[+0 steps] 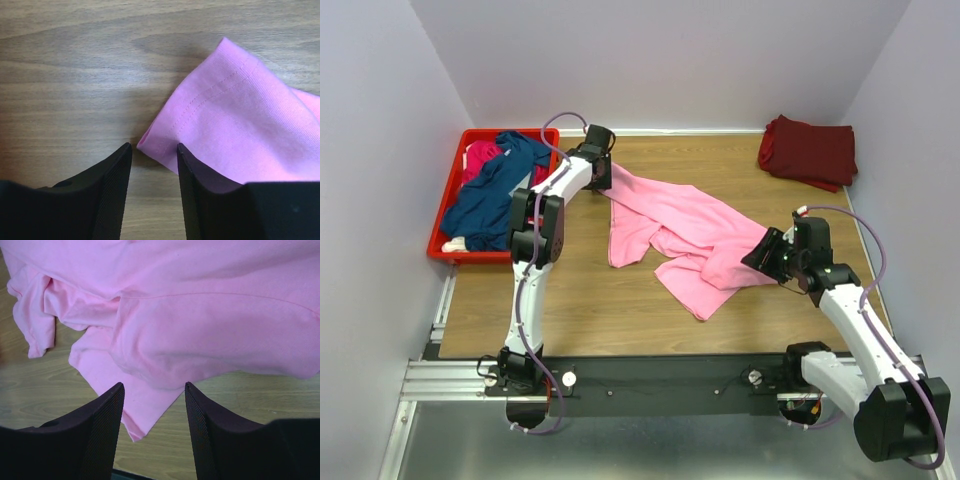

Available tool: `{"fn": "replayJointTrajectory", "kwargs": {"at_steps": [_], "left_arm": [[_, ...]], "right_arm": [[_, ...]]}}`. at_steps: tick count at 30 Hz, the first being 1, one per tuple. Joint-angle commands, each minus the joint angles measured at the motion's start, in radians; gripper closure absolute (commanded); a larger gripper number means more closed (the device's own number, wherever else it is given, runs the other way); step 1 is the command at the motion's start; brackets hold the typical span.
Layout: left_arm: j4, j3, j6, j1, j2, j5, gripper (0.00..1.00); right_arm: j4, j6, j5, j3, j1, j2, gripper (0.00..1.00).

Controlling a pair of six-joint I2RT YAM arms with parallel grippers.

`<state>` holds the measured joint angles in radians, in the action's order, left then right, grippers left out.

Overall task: Fold and stack the t-shirts
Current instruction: Flatten the tshirt out

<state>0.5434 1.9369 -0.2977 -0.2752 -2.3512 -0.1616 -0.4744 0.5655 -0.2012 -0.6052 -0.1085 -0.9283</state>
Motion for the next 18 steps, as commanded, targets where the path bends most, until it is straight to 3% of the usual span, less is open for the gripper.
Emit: {"fn": "replayJointTrajectory", "kwargs": {"at_steps": [1,4,7,8,11,18], "left_arm": [[0.040,-0.009,0.006,-0.002,-0.037,0.000,0.55],[0.035,-0.018,0.006,-0.004,-0.034,0.004,0.63],[0.023,-0.026,0.006,-0.002,-0.020,0.008,0.82],[0.018,-0.030,0.008,-0.002,-0.011,0.010,0.93],[0.012,-0.052,0.015,-0.004,0.021,0.005,1.00],[-0.020,-0.156,0.012,-0.002,0.171,-0.010,1.00]], "right_arm": [[-0.030,-0.021,0.028,-0.034,-0.003,-0.007,0.41],[-0.030,-0.023,0.048,-0.033,-0.003,-0.009,0.41],[-0.036,-0.019,0.086,-0.028,-0.005,-0.004,0.41],[-0.046,-0.010,0.118,-0.030,-0.005,-0.004,0.41],[-0.082,0.045,0.196,-0.036,-0.003,-0.021,0.41],[-0.147,0.165,0.397,-0.041,0.000,-0.052,0.41]]}}
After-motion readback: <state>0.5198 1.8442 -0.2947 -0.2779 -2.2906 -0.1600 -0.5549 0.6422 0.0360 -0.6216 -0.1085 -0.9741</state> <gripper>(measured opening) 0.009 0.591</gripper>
